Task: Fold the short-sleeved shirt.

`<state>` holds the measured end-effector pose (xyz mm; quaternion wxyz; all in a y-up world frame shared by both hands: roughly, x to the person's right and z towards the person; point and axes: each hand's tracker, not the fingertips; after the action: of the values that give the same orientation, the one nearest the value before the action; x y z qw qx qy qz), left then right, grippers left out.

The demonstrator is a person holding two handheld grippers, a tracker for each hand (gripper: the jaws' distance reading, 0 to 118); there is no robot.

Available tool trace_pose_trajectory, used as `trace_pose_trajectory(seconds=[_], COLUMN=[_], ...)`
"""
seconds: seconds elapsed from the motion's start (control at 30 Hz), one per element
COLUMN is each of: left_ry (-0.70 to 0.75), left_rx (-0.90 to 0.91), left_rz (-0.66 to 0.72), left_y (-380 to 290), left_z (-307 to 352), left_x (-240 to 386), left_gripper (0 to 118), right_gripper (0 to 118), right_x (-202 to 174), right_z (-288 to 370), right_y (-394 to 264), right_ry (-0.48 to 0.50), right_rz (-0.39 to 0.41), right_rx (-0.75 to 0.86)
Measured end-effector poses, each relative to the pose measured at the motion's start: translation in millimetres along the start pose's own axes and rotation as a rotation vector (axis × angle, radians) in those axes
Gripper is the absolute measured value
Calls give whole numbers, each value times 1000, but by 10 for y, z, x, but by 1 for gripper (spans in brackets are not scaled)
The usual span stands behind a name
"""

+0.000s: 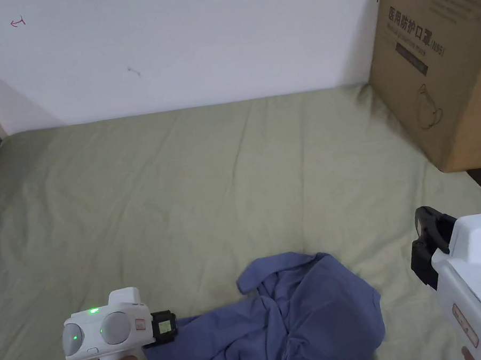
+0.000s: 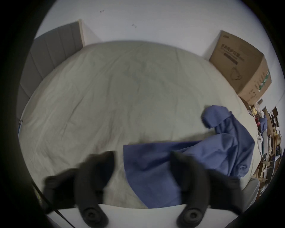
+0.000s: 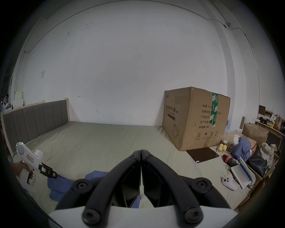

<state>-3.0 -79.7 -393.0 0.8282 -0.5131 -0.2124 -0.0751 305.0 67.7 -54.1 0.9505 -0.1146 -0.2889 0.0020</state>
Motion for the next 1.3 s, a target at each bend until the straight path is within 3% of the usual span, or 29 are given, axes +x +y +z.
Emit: trace_pose_trajectory(seconds=[0.17, 0.2, 0.27, 0.33, 0.4, 0.43, 0.6, 0.63, 0.7, 0.73, 0.77, 0.8, 0.93, 1.13, 1.2, 1.3], left_ry=[32, 34, -37, -1, -18, -27, -32, -37, -69, -79, -84, -89, -94, -103, -99, -102], left_rx=[-42, -60, -65, -44, -19, 0, 117, 142, 190, 199, 208, 224, 240, 249, 244, 236], left_rz=[-5, -4, 4, 5, -36, -49, -81, -68, -45, -45, -50, -53, -64, -56, -62, -61], left_y=[-38, -49, -97, -115, -106, -111, -128, -122, -117, -105, -86, -75, -22, 17, 14, -4], left_z=[-216, -250, -267, -228, -214, -196, 67, 146, 330, 402, 475, 532, 619, 607, 604, 619], left_x=[-10, 1, 25, 107, 155, 200, 225, 212, 156, 146, 136, 131, 121, 95, 104, 84], left_gripper=[104, 97, 68, 55, 16, 6, 4, 4, 4, 4, 4, 4, 4, 4, 4, 4], right_gripper=[0, 0, 0, 0, 0, 0, 4, 13, 64, 84, 97, 97, 97, 82, 65, 10], right_x=[8, -7, -11, -18, -10, -7, 0, 7, 16, -33, -47, -57, -87, -160, -202, -187], right_z=[-134, -134, -172, -195, -239, -272, -625, -721, -941, -1012, -1112, -1206, -1558, -1794, -1778, -1711], right_y=[-117, -125, -158, -183, -220, -238, -402, -450, -573, -590, -673, -753, -1038, -1423, -1486, -1443], right_ry=[-3, -2, 0, 4, 6, 6, 21, 32, 49, 49, 59, 51, 47, 88, 102, 96], right_rz=[-3, -3, -1, -1, -7, -12, -51, -62, -103, -121, -128, -137, -153, -189, -185, -203], right_rx=[-41, -47, -58, -69, -85, -99, -276, -325, -420, -466, -492, -507, -646, -794, -811, -782])
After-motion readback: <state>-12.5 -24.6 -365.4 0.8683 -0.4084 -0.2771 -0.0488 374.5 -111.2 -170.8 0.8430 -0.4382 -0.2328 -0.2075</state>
